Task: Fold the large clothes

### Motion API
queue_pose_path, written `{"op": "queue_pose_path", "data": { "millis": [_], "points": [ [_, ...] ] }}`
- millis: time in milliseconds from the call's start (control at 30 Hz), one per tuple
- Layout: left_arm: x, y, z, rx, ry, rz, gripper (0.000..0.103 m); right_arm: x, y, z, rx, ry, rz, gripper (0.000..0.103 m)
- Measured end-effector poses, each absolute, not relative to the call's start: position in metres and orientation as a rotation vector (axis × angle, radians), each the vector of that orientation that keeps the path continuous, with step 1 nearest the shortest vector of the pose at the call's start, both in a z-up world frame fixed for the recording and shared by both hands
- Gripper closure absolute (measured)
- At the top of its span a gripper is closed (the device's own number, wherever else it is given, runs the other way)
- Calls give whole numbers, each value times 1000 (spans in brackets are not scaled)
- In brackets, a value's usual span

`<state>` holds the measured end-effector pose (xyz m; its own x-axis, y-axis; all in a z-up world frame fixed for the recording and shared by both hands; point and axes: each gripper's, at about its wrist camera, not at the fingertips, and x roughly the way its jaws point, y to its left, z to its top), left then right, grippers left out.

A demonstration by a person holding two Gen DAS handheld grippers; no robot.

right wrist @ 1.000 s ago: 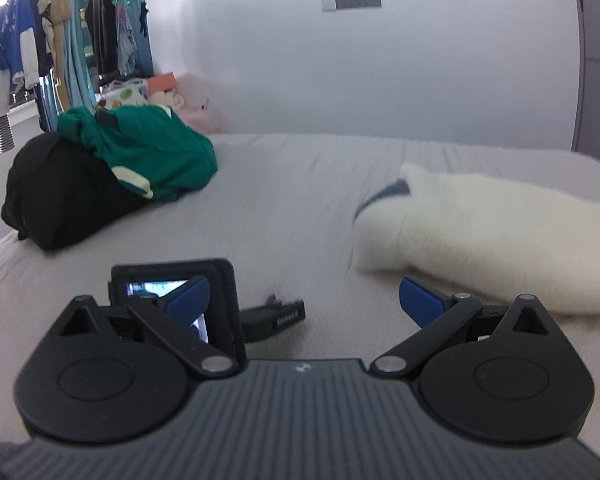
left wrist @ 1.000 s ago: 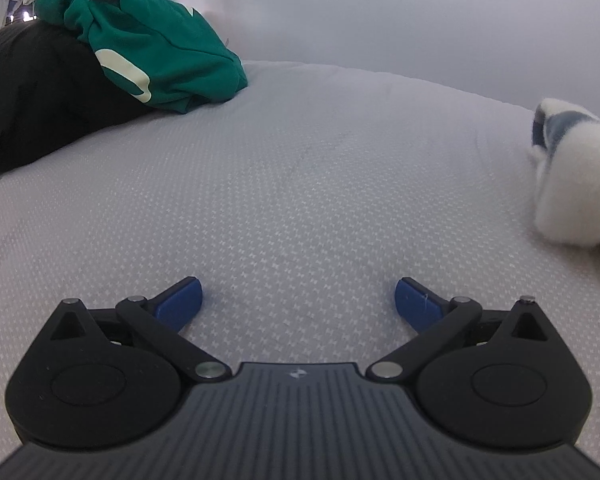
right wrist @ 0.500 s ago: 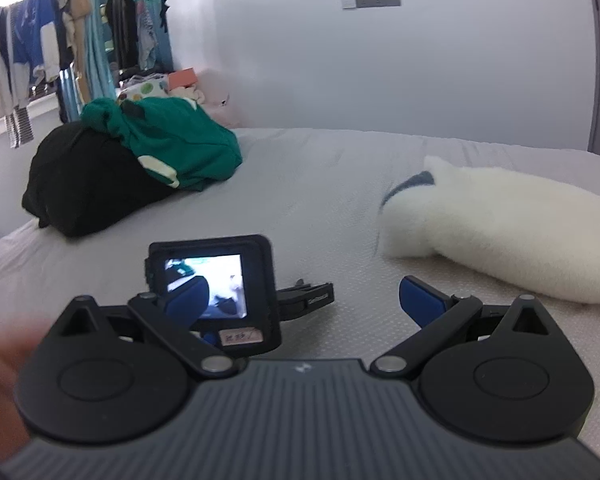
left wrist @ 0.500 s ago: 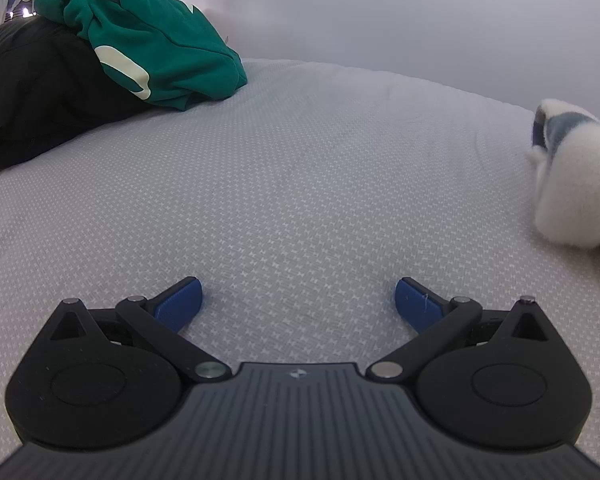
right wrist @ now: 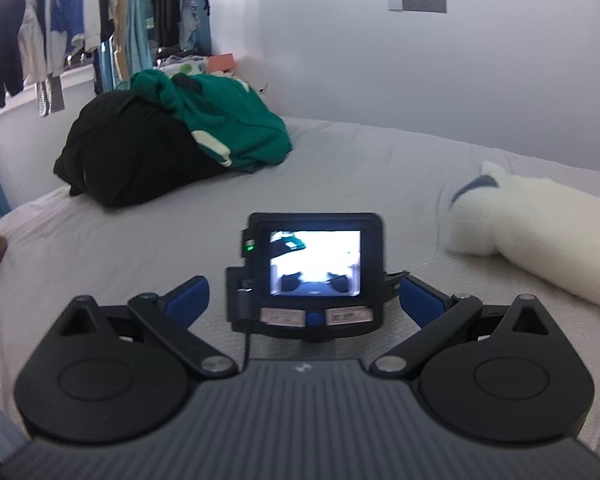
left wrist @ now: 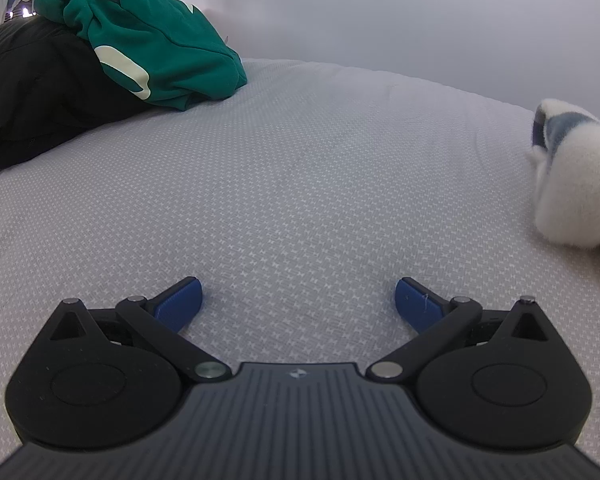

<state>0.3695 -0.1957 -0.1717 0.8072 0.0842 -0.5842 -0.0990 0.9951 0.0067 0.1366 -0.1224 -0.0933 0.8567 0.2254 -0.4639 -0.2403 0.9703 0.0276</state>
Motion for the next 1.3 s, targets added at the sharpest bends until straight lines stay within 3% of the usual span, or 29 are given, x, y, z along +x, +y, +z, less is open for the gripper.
{"op": "queue_pose_path", "data": {
  "millis": [1300],
  "points": [
    [369, -195, -172, -25, 623, 97, 0, 135, -116, -108, -49, 524, 236, 0]
  ]
}}
